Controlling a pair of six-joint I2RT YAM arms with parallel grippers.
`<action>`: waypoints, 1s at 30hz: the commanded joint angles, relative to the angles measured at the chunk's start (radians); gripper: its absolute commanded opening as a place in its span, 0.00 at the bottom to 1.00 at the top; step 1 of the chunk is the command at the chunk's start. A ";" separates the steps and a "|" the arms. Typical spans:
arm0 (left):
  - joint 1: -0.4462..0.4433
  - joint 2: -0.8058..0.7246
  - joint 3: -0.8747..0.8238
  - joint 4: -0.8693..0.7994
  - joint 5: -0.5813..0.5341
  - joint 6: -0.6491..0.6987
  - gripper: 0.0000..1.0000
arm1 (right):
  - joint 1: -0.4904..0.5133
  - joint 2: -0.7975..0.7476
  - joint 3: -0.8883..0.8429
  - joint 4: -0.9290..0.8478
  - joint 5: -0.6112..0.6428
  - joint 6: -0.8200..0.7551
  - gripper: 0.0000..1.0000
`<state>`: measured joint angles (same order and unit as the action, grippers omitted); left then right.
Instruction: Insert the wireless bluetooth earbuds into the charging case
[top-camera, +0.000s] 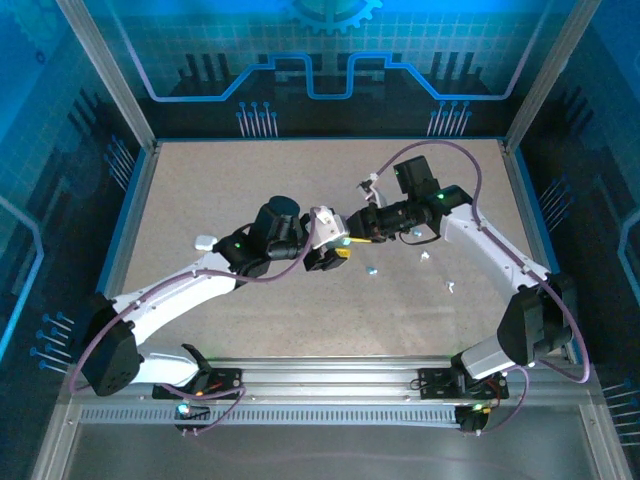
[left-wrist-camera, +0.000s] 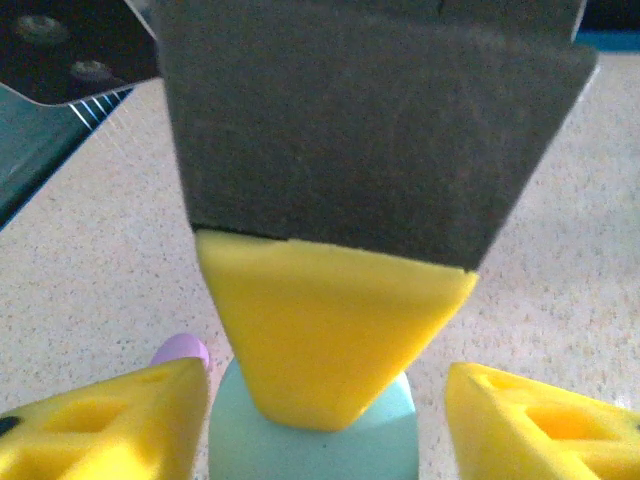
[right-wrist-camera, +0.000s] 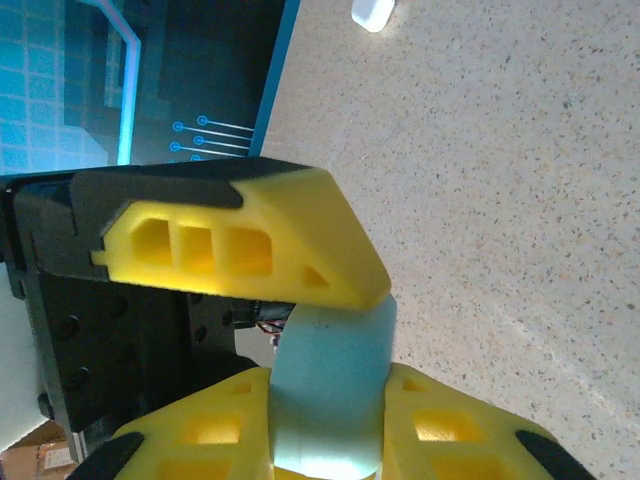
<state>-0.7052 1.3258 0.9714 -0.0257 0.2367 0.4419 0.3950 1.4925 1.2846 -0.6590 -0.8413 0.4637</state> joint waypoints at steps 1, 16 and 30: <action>-0.001 -0.056 -0.059 0.123 -0.005 -0.026 0.74 | -0.035 -0.031 -0.022 0.103 -0.077 0.062 0.15; 0.137 -0.076 -0.290 0.715 0.147 -0.324 0.80 | -0.148 -0.092 -0.178 0.631 -0.310 0.512 0.15; 0.110 0.045 -0.231 0.886 0.187 -0.377 0.70 | -0.130 -0.103 -0.210 0.743 -0.311 0.632 0.17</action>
<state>-0.5858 1.3613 0.7006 0.7891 0.3908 0.0757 0.2550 1.4170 1.0821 0.0437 -1.1305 1.0718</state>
